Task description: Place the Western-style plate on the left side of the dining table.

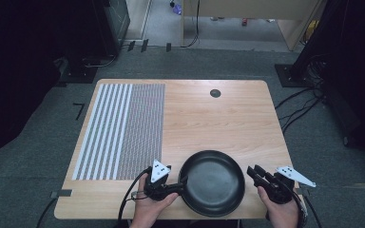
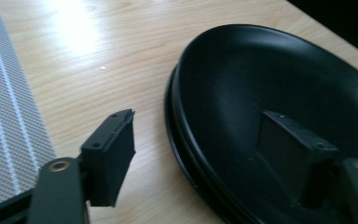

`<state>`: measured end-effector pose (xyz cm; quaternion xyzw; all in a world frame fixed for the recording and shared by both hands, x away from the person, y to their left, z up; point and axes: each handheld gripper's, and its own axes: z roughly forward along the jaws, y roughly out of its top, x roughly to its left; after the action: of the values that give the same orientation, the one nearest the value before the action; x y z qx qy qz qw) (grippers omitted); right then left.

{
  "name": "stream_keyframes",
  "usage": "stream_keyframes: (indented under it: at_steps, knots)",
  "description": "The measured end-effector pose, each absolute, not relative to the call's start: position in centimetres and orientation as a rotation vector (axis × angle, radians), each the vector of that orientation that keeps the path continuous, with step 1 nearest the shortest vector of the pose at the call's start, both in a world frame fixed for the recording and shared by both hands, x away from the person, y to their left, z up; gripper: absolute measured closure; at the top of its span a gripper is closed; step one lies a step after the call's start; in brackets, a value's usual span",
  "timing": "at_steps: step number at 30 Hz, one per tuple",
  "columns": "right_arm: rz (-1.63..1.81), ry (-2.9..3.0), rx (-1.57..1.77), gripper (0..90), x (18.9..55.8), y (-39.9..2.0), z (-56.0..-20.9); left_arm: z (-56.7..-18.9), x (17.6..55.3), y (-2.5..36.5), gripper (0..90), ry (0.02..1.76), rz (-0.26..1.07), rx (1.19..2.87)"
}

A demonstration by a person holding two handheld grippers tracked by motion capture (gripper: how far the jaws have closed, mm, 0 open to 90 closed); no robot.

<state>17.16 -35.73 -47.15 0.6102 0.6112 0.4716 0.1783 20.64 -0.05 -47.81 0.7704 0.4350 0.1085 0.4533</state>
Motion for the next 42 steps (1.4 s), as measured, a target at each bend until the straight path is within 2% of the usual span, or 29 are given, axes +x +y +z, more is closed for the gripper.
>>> stream_keyframes:
  at_steps: [7,17,27,34,37,42]
  knots:
    - [1.339,1.765,1.736,73.8,17.0,-34.7,-47.2,-48.4,20.6,-0.1,44.8,1.106,0.221,1.89]
    - [1.289,1.782,1.835,80.3,17.3,-34.1,-48.1,-49.4,20.5,-0.3,56.6,1.119,0.164,1.914]
    - [1.272,1.793,1.862,84.6,17.4,-34.2,-48.5,-49.6,20.4,-0.1,59.1,1.098,0.148,1.914]
    - [1.284,1.8,1.895,85.4,17.5,-34.2,-48.7,-49.7,20.3,0.3,55.3,1.089,0.113,1.916]
    - [1.293,1.801,1.897,85.5,17.4,-34.3,-48.7,-49.7,20.1,0.8,50.8,1.092,0.096,1.905]
    - [1.298,1.793,1.907,85.4,17.3,-34.2,-48.8,-49.6,19.8,1.0,48.2,1.109,0.122,1.887]
